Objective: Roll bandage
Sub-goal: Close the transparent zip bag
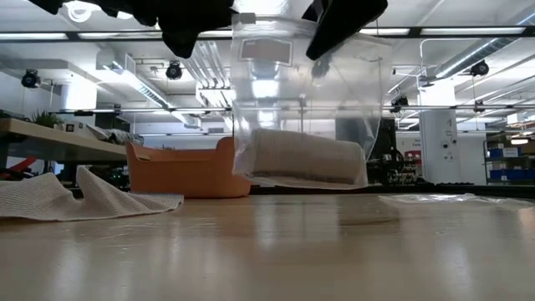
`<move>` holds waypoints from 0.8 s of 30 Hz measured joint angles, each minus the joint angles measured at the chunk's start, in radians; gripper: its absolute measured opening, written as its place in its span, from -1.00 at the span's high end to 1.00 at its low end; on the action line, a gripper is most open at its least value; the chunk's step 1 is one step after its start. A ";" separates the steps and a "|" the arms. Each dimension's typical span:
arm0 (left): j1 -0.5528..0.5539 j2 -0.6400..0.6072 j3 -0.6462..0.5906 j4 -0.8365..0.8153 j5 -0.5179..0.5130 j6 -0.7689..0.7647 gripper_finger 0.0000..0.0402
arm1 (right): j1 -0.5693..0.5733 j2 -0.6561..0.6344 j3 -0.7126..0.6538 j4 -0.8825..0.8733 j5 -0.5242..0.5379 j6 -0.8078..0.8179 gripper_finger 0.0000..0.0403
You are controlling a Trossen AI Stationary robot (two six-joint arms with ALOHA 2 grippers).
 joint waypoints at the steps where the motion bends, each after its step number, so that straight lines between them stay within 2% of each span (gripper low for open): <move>1: 0.000 0.001 0.000 -0.001 0.011 -0.017 0.46 | 0.000 0.000 0.000 0.003 0.000 0.000 1.00; 9: 0.030 0.054 -0.002 0.000 0.011 -0.058 0.16 | -0.005 0.000 0.000 0.036 0.001 -0.012 1.00; 13: 0.045 0.077 -0.002 0.014 -0.015 -0.046 0.13 | -0.007 0.000 0.000 0.045 0.014 0.009 1.00; 15: 0.047 0.087 -0.002 0.018 -0.020 -0.016 0.21 | -0.006 0.000 0.000 0.046 0.052 0.029 1.00; 17: 0.046 0.096 0.000 0.025 -0.014 0.016 0.38 | -0.007 0.000 -0.002 0.048 0.073 0.035 1.00; 21: 0.045 0.103 0.017 0.012 0.025 0.068 0.88 | -0.005 0.000 -0.005 0.050 0.107 0.041 0.96; 24: 0.045 0.103 0.035 -0.034 0.030 0.069 0.94 | -0.003 0.000 -0.005 0.053 0.107 0.043 0.82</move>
